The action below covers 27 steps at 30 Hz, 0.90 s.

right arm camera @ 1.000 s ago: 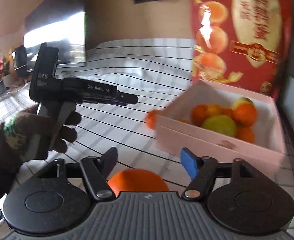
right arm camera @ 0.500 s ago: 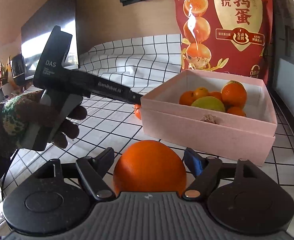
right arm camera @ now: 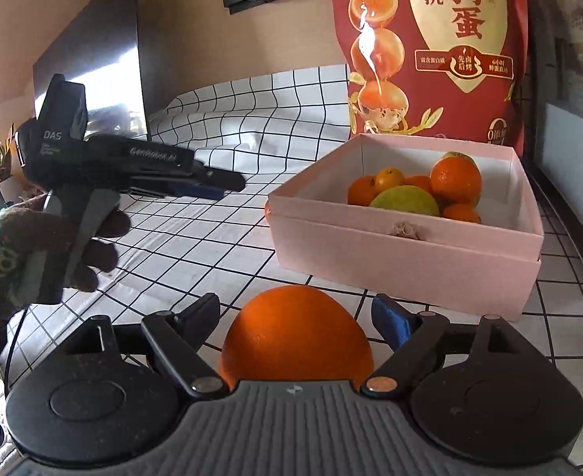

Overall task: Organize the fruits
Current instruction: 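Grasp a tangerine beside the pink box with the left tool while the right holds the large orange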

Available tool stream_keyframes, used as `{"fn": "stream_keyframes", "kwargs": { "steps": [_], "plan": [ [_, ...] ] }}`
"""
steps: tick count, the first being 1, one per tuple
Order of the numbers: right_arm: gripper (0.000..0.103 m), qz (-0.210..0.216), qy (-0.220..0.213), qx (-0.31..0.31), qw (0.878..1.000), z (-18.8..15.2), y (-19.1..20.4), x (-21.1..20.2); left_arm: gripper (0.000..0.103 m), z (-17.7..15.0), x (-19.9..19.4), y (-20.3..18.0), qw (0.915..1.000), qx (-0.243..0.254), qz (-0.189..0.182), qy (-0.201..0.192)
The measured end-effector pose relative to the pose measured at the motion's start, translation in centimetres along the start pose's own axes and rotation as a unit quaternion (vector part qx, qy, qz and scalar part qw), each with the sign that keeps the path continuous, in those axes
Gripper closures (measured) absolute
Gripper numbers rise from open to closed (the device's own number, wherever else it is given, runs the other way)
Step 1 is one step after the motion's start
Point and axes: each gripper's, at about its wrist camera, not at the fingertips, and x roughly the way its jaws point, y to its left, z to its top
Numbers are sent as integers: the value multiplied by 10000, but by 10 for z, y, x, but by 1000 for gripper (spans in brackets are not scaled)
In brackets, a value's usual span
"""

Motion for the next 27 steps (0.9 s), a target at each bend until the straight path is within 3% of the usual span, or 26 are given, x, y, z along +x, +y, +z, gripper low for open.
{"fn": "stream_keyframes", "kwargs": {
  "steps": [5, 9, 12, 18, 21, 27],
  "plan": [
    [19, -8, -78, 96, 9999, -1, -2, -3, 53, -9, 8, -28, 9909, 1322, 229, 114],
    [19, 50, -49, 104, 9999, -1, -3, -2, 53, -23, 9, -43, 9663, 2442, 789, 189],
    [19, 61, -14, 102, 9999, 0, -3, -1, 53, -27, 13, -50, 9550, 2798, 967, 200],
    [19, 47, 3, 119, 9999, 0, -5, 0, 50, -24, 30, -61, 9406, 3259, 884, 359],
    [19, 55, 20, 143, 9999, 0, -4, 0, 49, -20, 36, -62, 9408, 3291, 678, 451],
    [18, 69, 38, 158, 9998, 0, -4, 0, 49, -8, 41, -47, 9611, 2658, 374, 646]
  ]
}}
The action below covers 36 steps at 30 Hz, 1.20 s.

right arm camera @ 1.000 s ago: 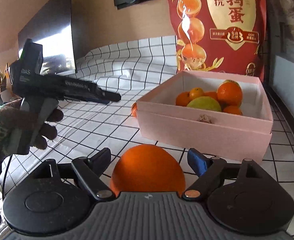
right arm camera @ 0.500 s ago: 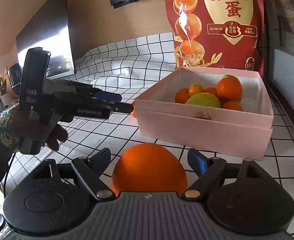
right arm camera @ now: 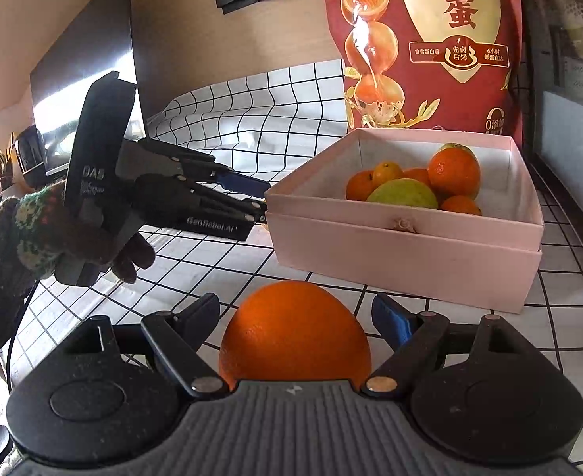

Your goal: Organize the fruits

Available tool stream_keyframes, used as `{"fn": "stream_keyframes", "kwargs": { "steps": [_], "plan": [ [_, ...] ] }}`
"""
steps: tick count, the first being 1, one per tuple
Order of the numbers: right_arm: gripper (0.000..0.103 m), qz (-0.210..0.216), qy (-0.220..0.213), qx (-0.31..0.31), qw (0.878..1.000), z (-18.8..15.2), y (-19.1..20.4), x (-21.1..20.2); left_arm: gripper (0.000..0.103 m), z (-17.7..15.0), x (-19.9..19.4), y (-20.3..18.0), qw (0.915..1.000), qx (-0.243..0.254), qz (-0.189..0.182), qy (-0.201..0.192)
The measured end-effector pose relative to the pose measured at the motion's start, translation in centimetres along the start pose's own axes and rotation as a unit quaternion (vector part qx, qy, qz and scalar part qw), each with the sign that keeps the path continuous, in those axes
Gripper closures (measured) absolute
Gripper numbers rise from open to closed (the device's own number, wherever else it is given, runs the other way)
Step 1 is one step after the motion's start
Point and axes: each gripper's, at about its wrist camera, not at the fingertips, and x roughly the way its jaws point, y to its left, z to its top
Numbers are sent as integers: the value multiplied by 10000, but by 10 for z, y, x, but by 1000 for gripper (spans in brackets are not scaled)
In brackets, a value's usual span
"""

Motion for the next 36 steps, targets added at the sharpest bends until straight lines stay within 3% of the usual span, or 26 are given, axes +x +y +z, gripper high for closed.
{"fn": "stream_keyframes", "kwargs": {
  "steps": [4, 12, 17, 22, 30, 33, 36],
  "plan": [
    [18, -6, 9, -4, 10000, 0, 1, 0, 49, -3, 0, 8, 9993, -291, -221, 3],
    [18, 10, 73, 12, 10000, 1, 1, 3, 51, -5, 0, 6, 9992, -284, -267, 27],
    [18, -1, 45, 32, 10000, 1, 1, 1, 55, -14, -7, 10, 9952, -953, -244, 4],
    [18, 8, 42, 37, 10000, 1, 1, 1, 56, -38, -33, 19, 9824, -1812, -423, -176],
    [18, 1, 72, 71, 9999, 1, 1, 2, 56, -82, -98, 4, 9582, -2727, -494, -710],
    [18, 13, 141, 84, 9999, 1, 0, 4, 56, -92, -106, -13, 9541, -2900, -475, -572],
    [18, -9, 212, 129, 9997, 2, 0, 4, 55, -99, -108, -27, 9559, -2857, -520, -444]
  ]
}}
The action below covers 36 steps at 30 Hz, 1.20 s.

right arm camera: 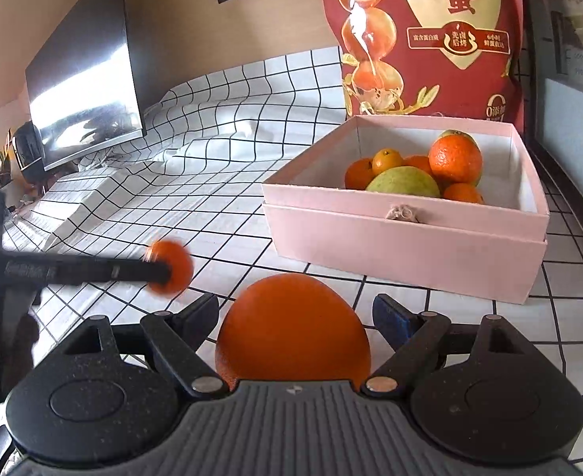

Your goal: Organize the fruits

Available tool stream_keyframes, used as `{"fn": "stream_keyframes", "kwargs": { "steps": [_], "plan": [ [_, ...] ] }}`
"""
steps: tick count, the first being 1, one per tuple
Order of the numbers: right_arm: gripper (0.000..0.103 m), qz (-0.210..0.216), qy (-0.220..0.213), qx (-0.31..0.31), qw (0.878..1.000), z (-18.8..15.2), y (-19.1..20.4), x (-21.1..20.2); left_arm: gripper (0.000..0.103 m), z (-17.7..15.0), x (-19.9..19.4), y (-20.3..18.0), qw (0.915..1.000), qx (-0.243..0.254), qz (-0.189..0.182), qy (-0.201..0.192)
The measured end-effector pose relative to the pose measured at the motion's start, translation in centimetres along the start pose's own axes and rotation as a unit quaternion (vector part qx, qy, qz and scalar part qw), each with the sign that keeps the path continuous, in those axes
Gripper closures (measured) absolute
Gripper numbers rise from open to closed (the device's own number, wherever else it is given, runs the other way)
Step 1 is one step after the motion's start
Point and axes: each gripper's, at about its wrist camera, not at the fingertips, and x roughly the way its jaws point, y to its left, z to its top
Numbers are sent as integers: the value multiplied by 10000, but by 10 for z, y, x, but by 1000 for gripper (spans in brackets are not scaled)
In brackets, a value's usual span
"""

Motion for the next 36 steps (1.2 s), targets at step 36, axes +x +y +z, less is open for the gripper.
{"fn": "stream_keyframes", "kwargs": {
  "steps": [36],
  "plan": [
    [0, -519, 713, -888, 9921, -32, 23, -16, 52, -5, 20, -40, 9855, 1313, 1068, -91]
  ]
}}
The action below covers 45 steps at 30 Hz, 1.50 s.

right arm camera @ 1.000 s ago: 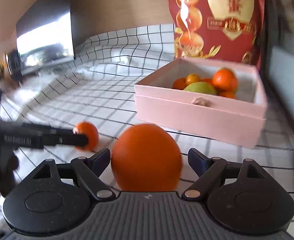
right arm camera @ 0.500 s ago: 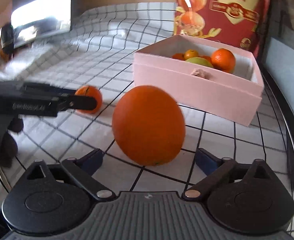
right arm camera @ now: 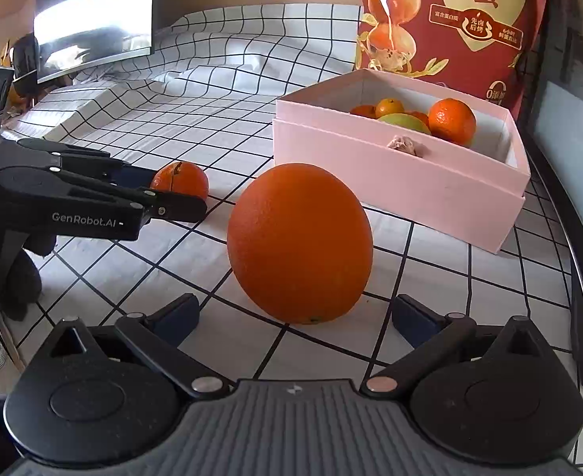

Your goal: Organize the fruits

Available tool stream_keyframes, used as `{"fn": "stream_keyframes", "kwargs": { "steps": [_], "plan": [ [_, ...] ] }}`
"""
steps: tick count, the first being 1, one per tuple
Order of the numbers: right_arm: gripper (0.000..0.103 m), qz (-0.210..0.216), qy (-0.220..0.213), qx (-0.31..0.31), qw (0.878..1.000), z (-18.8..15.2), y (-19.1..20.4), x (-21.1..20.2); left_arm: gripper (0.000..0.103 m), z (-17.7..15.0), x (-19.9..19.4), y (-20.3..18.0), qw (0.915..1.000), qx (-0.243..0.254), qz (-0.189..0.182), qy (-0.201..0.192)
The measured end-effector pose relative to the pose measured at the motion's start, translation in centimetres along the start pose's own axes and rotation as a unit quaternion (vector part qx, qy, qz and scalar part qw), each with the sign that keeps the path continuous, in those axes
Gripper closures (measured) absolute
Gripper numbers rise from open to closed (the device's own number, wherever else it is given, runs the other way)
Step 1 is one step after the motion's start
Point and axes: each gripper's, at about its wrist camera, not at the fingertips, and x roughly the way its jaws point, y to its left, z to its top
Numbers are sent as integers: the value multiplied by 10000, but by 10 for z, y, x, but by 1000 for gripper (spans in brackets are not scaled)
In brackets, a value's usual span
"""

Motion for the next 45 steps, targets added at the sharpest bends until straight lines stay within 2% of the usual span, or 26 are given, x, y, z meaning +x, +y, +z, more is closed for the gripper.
{"fn": "stream_keyframes", "kwargs": {
  "steps": [11, 14, 18, 23, 27, 33, 37, 42, 45],
  "plan": [
    [0, 11, -8, -4, 10000, -1, 0, 0, 53, 10, 9, 1, 9999, -19, -115, 49],
    [0, -1, 32, -5, 10000, -1, 1, 0, 53, 5, 2, 3, 9985, -244, -482, 30],
    [8, 140, 5, 132, 9998, 6, -2, 2, 53, -4, -8, -5, 9961, -338, -811, 122],
    [19, -53, -109, 256, 9996, 18, -4, 7, 53, -7, -12, -8, 9960, -302, -814, 188],
    [30, 34, -147, 345, 9993, 22, -10, 5, 53, -6, -11, -8, 9958, -364, -816, 220],
    [31, 45, -132, 279, 9995, 23, -9, 2, 53, -5, -9, -10, 9963, -344, -748, 244],
    [32, 93, -95, 504, 9986, 23, -13, 0, 53, -5, -9, -8, 9959, -433, -756, 234],
    [32, 117, 35, 816, 9966, 30, -22, -1, 53, 13, -3, -1, 9920, -766, -959, 284],
    [32, 59, -181, 1019, 9946, 41, -32, -15, 53, 37, -6, 1, 9912, -833, -1026, 63]
  ]
}}
